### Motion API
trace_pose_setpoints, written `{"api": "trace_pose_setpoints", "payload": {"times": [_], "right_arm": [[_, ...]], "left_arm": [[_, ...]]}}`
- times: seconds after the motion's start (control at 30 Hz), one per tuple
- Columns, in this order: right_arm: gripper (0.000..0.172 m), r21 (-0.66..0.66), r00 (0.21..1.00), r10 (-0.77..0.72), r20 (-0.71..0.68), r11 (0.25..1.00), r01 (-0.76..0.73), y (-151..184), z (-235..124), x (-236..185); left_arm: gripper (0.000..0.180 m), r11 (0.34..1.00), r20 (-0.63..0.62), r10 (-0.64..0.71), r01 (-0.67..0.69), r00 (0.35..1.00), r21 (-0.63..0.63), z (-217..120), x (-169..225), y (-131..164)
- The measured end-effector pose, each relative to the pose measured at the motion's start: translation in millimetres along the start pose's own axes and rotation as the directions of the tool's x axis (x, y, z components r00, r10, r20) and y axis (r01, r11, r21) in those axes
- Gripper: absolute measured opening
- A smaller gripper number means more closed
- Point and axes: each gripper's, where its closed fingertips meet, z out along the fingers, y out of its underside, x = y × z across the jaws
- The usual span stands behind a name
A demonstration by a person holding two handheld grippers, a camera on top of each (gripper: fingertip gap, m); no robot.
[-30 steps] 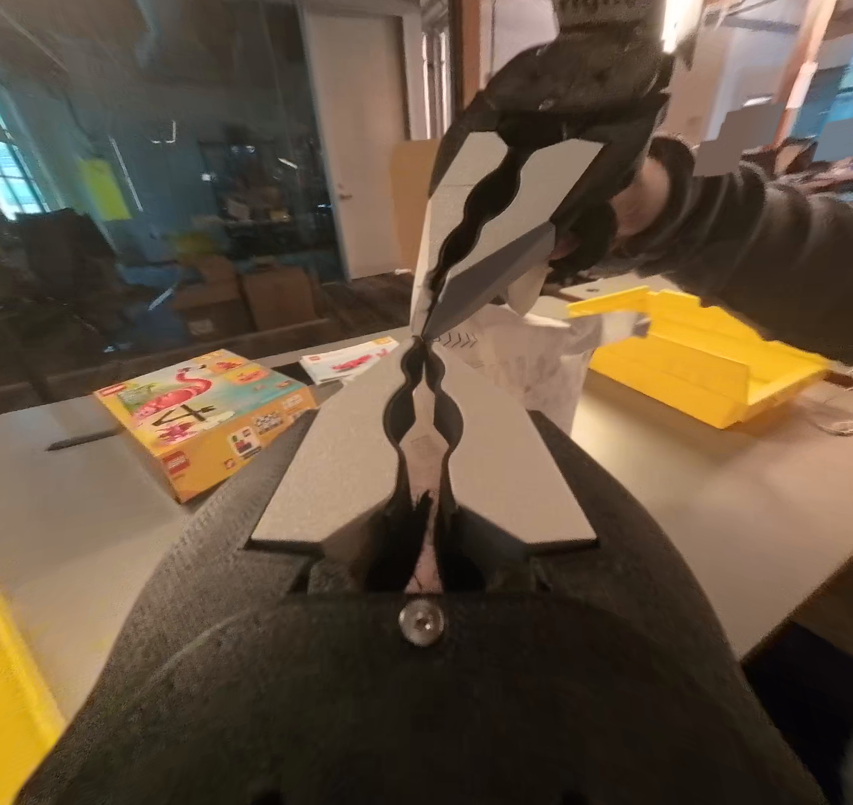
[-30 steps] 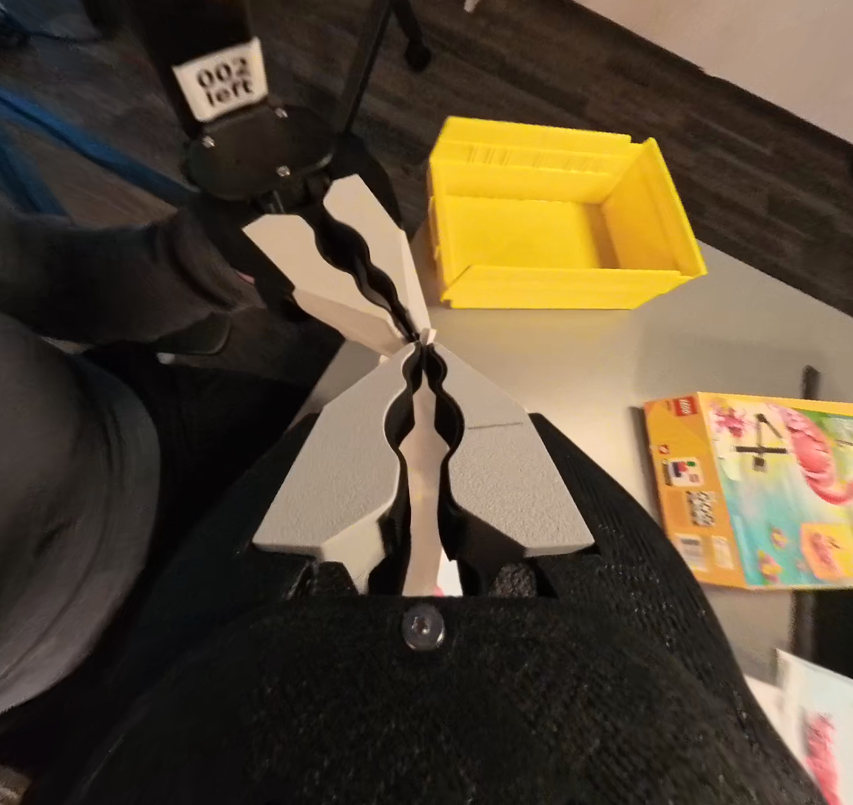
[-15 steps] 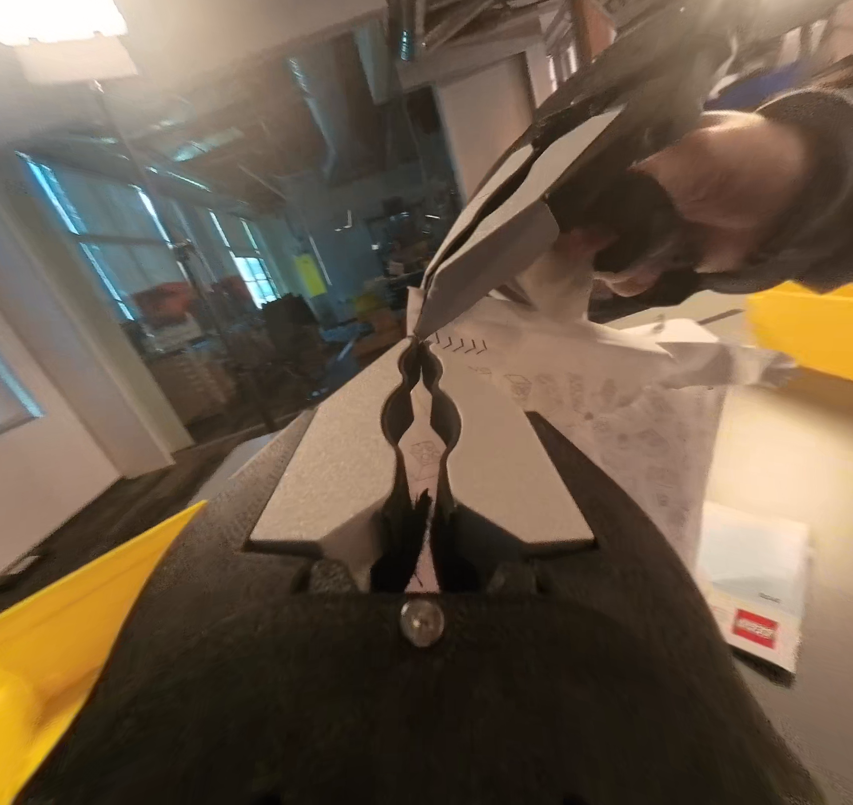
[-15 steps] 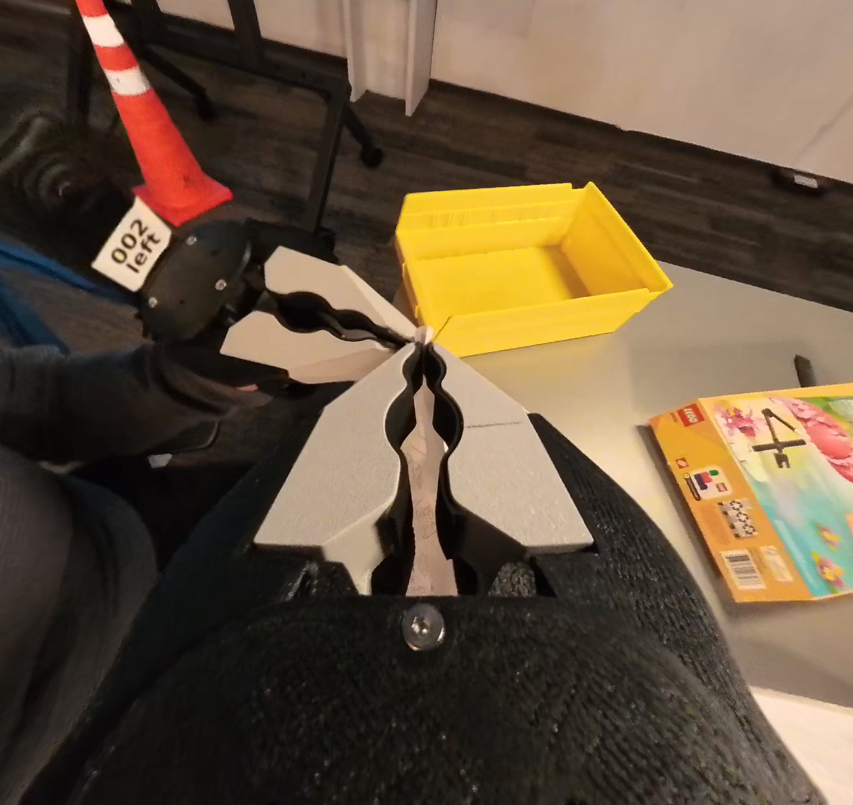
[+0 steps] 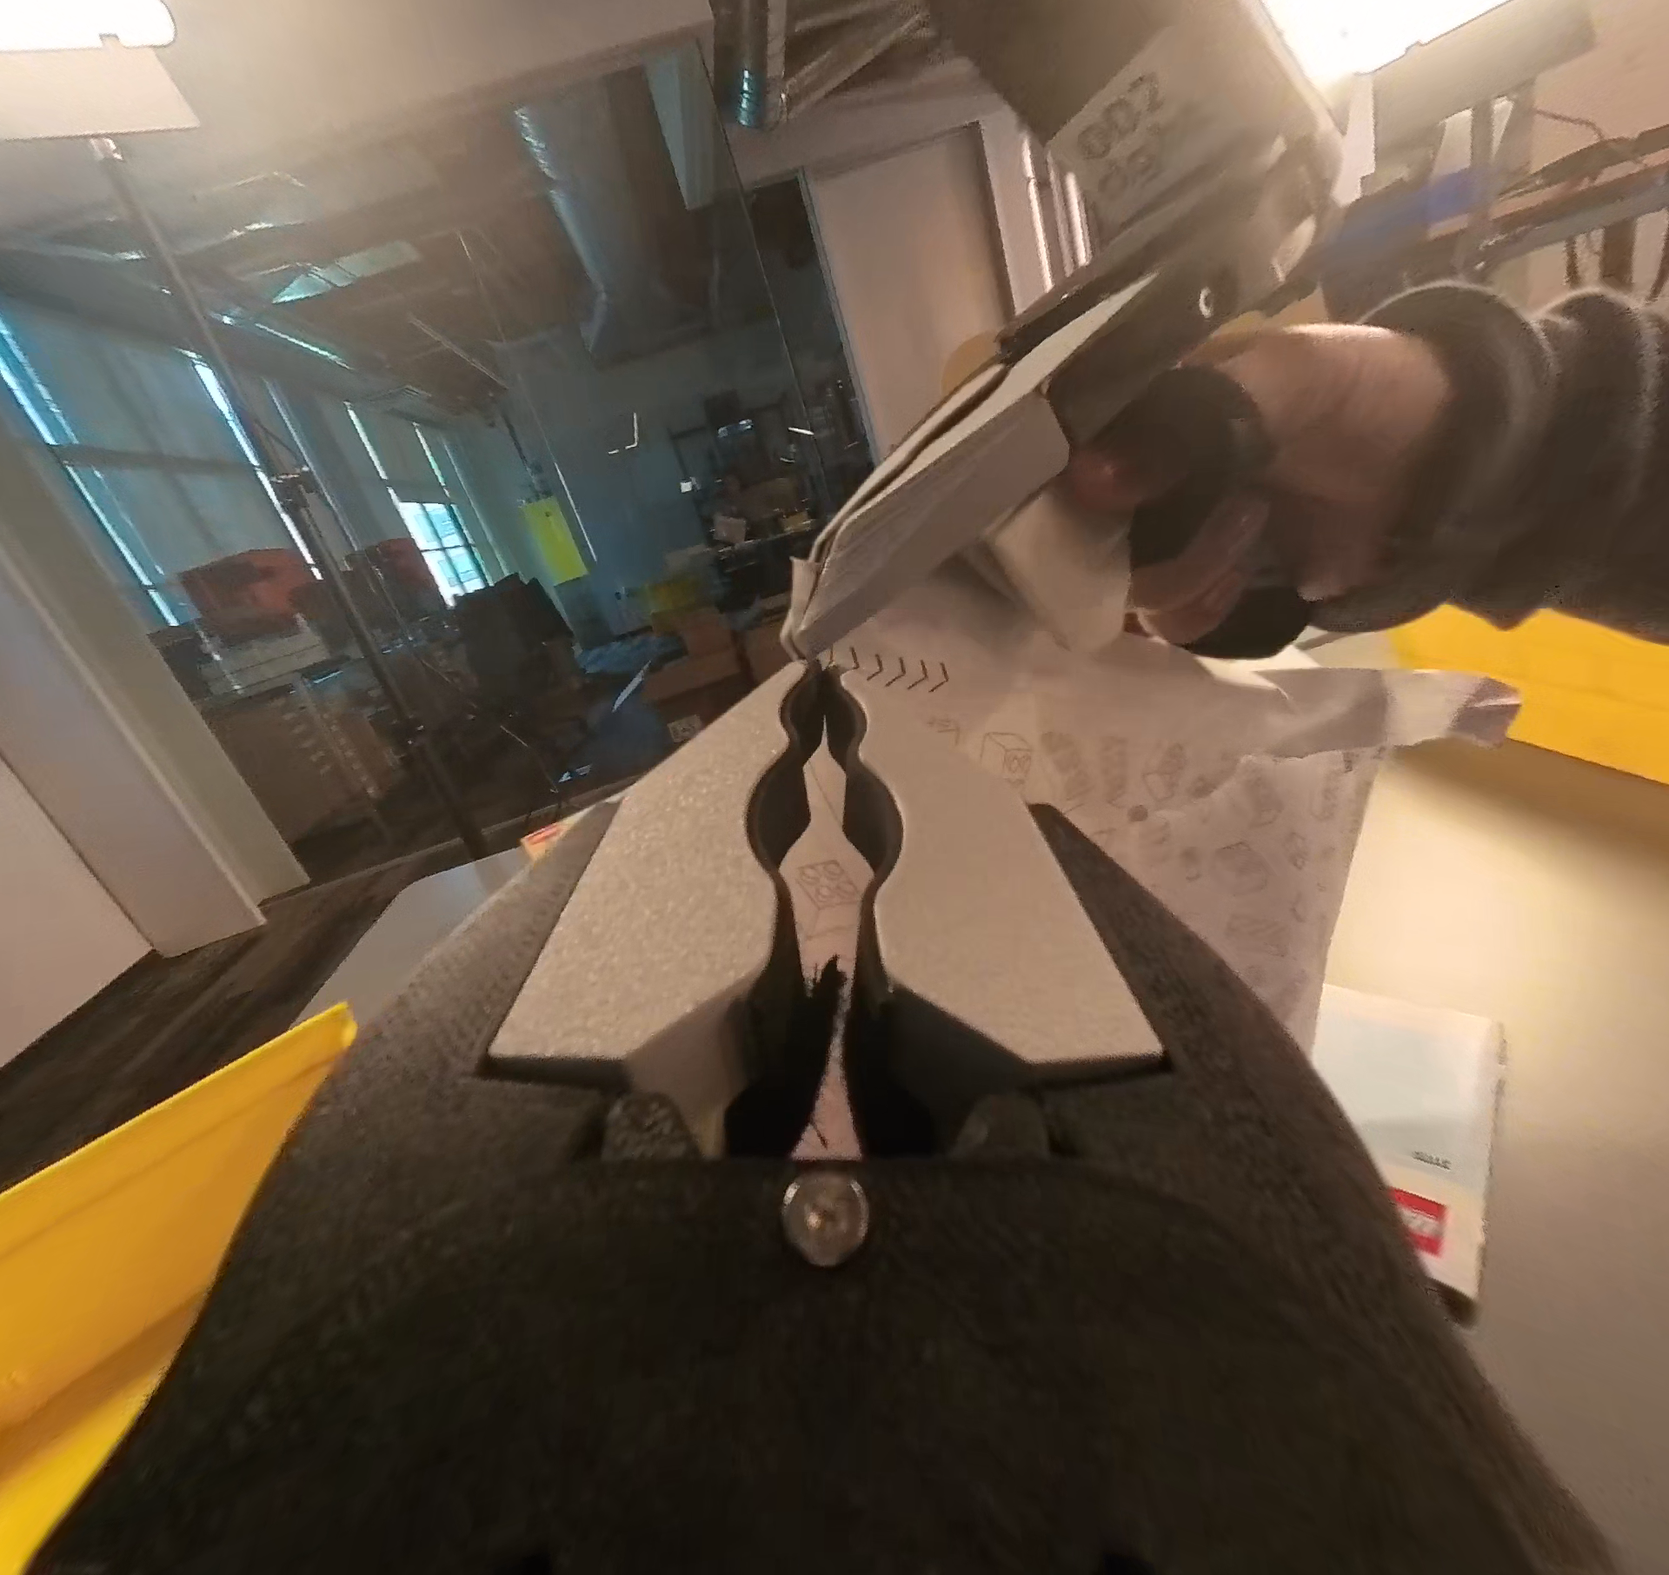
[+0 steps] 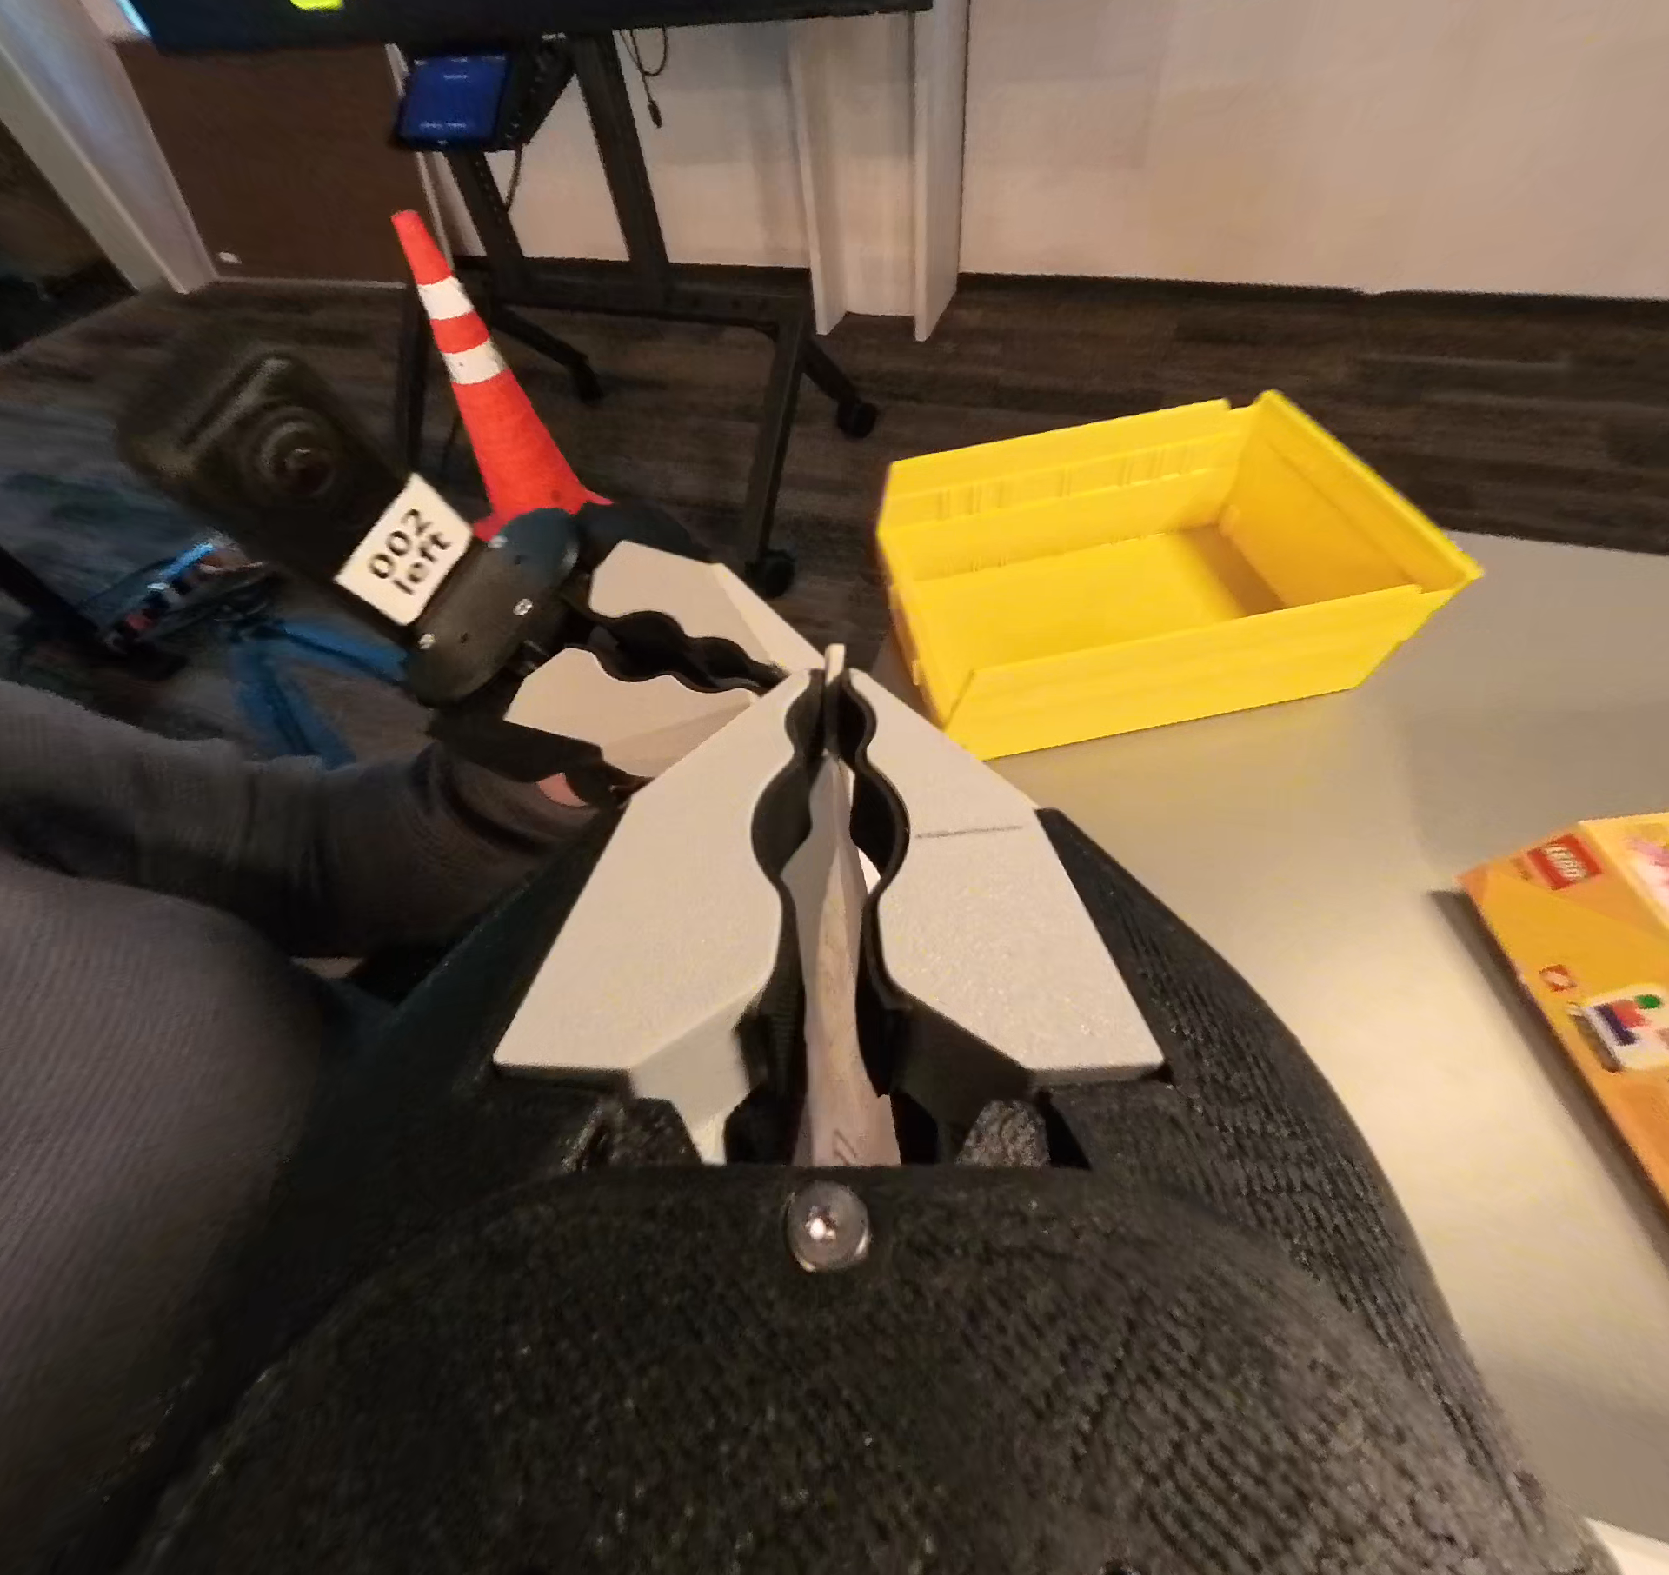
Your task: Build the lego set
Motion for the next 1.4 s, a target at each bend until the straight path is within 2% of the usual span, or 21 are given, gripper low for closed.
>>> {"api": "trace_pose_setpoints", "payload": {"times": [0.1, 0.17, 0.23, 0.33, 0.43, 0.57, 0.63, 0.83, 0.93, 1.13, 1.27, 1.37, 1.4], "right_arm": [[0.000, 0.007, 0.994, -0.052, -0.091, 0.999, 0.053, -2.7, 0.7, 6.8], [0.000, -0.013, 0.961, -0.139, -0.238, 0.990, 0.140, -5.8, -6.0, 27.2], [0.000, -0.018, 0.960, -0.125, -0.250, 0.992, 0.125, -6.9, -9.2, 34.1], [0.000, -0.071, 0.953, -0.141, -0.268, 0.989, 0.126, -0.4, -6.4, 42.3], [0.000, -0.110, 0.926, -0.160, -0.341, 0.985, 0.130, 3.7, -9.7, 61.7], [0.000, -0.105, 0.911, -0.085, -0.403, 0.993, 0.047, 17.6, -21.3, 91.6], [0.000, -0.133, 0.875, -0.092, -0.474, 0.991, 0.032, 30.1, -30.4, 112.3], [0.000, -0.038, 0.824, 0.065, -0.563, 0.994, -0.104, 52.3, -65.7, 159.2], [0.000, -0.061, 0.752, 0.032, -0.659, 0.994, -0.095, 61.4, -88.7, 183.6], [0.000, 0.049, 0.626, 0.166, -0.762, 0.978, -0.200, 84.7, -149.6, 229.2], [0.000, 0.049, 0.559, 0.162, -0.813, 0.976, -0.211, 95.3, -181.1, 245.2], [0.000, 0.035, 0.457, 0.122, -0.881, 0.980, -0.194, 100.4, -214.1, 258.7], [0.000, 0.051, 0.377, 0.121, -0.918, 0.980, -0.192, 102.9, -238.2, 265.9]], "left_arm": [[0.000, 0.997, 0.077, 0.078, -0.079, 0.994, 0.009, 0.7, -2.7, -1.5], [0.000, 0.982, 0.112, 0.175, -0.181, 0.978, 0.045, -1.9, 7.5, -10.2], [0.000, 0.968, 0.149, 0.241, -0.248, 0.959, 0.032, -0.7, 14.2, -12.0], [0.000, 0.977, 0.154, 0.204, -0.211, 0.967, 0.025, 1.4, 9.2, -6.0], [0.000, 0.970, 0.150, 0.239, -0.244, 0.959, 0.010, 0.8, 15.3, -0.2], [0.000, 0.968, 0.157, 0.247, -0.251, 0.956, 0.002, -6.6, 18.7, 7.3], [0.000, 0.970, 0.157, 0.240, -0.241, 0.958, -0.009, -10.6, 16.8, 13.4], [0.000, 0.965, 0.121, 0.260, -0.252, 0.958, -0.075, -24.1, 23.1, 36.8], [0.000, 0.962, 0.107, 0.268, -0.259, 0.957, -0.091, -27.1, 27.3, 46.9], [0.000, 0.971, 0.114, 0.224, -0.212, 0.968, -0.111, -41.2, 17.4, 57.7], [0.000, 0.967, 0.086, 0.232, -0.219, 0.969, -0.134, -40.3, 23.2, 67.8], [0.000, 0.963, 0.090, 0.241, -0.227, 0.966, -0.143, -38.8, 22.7, 72.0], [0.000, 0.964, 0.121, 0.241, -0.222, 0.963, -0.147, -42.4, 15.7, 72.3]]}}
